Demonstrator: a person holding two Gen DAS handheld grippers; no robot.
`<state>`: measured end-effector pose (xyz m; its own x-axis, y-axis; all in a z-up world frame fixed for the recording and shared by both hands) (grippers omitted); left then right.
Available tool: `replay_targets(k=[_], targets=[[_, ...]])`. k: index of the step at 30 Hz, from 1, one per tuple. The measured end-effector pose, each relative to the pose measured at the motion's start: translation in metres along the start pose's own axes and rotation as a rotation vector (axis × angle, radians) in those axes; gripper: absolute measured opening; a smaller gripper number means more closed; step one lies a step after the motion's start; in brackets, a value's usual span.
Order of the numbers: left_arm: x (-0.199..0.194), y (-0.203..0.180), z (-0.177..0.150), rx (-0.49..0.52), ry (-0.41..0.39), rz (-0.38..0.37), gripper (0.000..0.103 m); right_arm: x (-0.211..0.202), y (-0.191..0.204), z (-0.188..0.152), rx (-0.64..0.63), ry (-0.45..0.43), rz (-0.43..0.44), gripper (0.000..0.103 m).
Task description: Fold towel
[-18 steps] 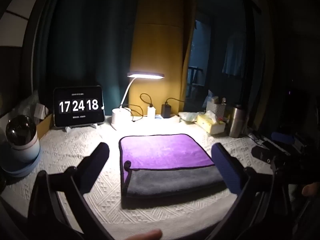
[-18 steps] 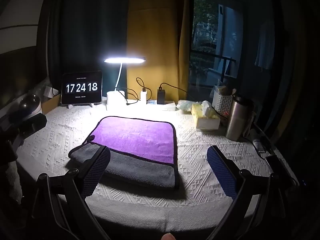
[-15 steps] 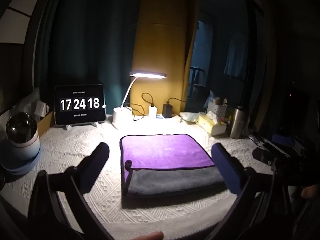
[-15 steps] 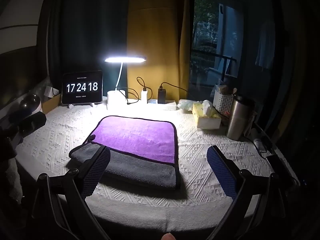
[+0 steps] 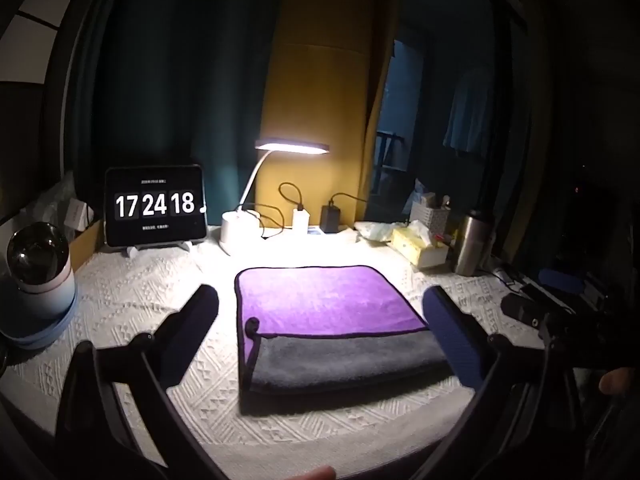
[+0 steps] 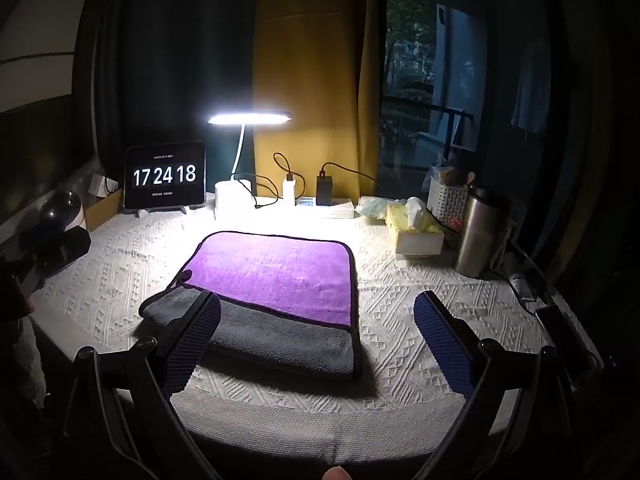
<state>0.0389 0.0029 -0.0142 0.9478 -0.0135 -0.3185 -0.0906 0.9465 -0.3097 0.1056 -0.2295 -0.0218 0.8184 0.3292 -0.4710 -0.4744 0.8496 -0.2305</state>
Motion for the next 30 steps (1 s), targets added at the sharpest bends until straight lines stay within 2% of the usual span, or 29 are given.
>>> replay_targets(k=[30], targets=[[-0.0013,-0.0039,0.0014,0.015,0.006,-0.014,0.103,0.0003,0.0007,0.0013,0.004,0.001,0.004,0.099]])
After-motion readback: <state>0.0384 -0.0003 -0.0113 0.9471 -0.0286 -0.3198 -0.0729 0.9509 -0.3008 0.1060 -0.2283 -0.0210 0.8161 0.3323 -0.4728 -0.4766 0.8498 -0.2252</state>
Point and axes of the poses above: each gripper's, at about its wrist camera, not at the fingertips, and x roughly the way its jaws point, y to its left, z to its top, the point moved 4 cm from there along x, roughly the way its jaws point, and after that the axes turned 10 degrees about -x, right-handed, at the moved point
